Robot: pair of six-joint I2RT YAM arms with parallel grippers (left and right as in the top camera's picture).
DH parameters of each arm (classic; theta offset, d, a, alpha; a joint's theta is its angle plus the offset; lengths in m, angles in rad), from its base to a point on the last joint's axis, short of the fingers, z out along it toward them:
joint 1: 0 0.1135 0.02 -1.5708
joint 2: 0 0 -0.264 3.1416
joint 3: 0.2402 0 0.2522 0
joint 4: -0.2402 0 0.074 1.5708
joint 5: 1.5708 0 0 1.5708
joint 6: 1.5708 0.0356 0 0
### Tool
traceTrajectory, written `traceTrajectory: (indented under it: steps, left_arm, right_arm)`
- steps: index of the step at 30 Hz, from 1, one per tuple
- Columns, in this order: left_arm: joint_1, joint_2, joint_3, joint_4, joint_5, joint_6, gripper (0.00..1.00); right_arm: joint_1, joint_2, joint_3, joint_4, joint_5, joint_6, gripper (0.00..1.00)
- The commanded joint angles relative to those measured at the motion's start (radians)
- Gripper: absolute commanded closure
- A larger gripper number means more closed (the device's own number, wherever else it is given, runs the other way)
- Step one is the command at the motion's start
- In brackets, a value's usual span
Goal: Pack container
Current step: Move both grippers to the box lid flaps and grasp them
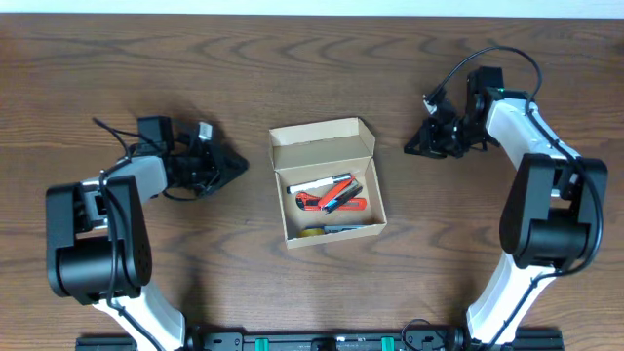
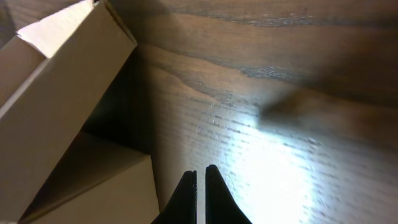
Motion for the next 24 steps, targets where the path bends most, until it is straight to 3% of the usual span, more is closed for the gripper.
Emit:
traceTrajectory:
  steps: [1,10,24]
  left_arm:
    - [-0.045,0.008,-0.001,0.026,-0.007,-0.059,0.94]
    - [-0.132,0.008,-0.001,0.098,-0.043,-0.150,0.94]
    - [-0.161,0.008,-0.001,0.136,-0.043,-0.156,0.94]
  right_arm:
    - [0.027,0.034,-0.004,0.013,-0.048,0.028,0.99]
    - [0.077,0.060,-0.004,0.043,-0.053,0.048,0.99]
    - [0.124,0.066,-0.004,0.090,-0.059,0.108,0.99]
